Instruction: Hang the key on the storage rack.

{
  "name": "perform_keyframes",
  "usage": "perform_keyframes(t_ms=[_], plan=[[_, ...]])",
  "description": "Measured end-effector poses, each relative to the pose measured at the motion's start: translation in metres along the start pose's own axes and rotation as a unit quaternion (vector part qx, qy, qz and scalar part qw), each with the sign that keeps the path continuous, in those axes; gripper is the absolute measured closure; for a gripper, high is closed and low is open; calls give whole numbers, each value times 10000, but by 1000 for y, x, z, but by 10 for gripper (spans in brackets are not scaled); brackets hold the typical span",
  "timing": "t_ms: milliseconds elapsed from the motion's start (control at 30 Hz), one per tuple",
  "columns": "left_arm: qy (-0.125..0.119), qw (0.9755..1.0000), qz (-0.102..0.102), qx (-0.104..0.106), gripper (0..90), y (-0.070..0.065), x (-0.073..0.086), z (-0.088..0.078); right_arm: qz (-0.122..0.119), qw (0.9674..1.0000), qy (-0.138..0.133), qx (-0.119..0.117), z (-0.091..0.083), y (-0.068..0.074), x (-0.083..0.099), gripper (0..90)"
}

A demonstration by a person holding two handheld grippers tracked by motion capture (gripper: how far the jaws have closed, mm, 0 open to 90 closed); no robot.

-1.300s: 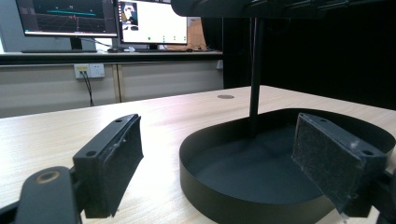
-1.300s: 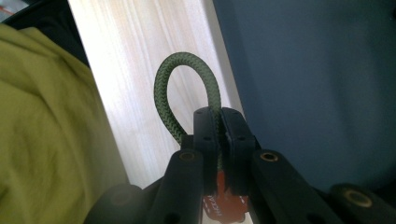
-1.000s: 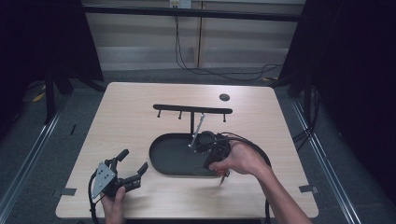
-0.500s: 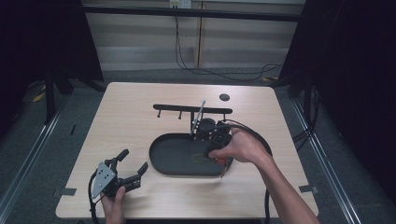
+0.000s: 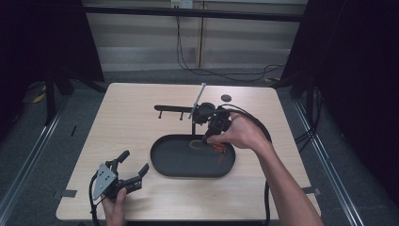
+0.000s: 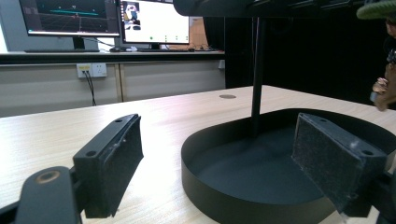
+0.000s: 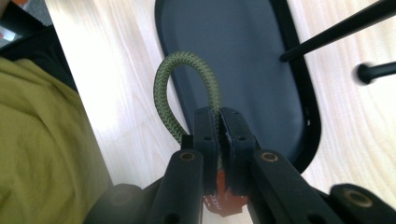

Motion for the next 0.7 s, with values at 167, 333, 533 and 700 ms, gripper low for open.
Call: perform_keyframes(t_ms=[167, 333, 533, 700], plan=[[-10, 10000, -1, 16, 158, 0, 0, 0, 24, 9999, -42, 97, -10, -9, -4, 856], [10, 10000, 30, 19, 158, 0, 0, 0, 137, 9999, -15, 96, -17, -17, -6, 855], [-20, 10000, -14, 20, 158, 0, 0, 0, 176, 9996, -47, 198, -25, -26, -10, 855], [-17, 10000, -8, 22, 158, 0, 0, 0, 129, 9995, -108, 249, -28, -32, -17, 856]])
Point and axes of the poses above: each handheld gripper's, and its own axes: z roughly forward along the jaws, x roughly out of its underside, y roughly to its left, the point moved 3 cm from there along z, roughly forward along the jaws, and after that the axes turned 5 degrees about -x, right-handed, at the moved point
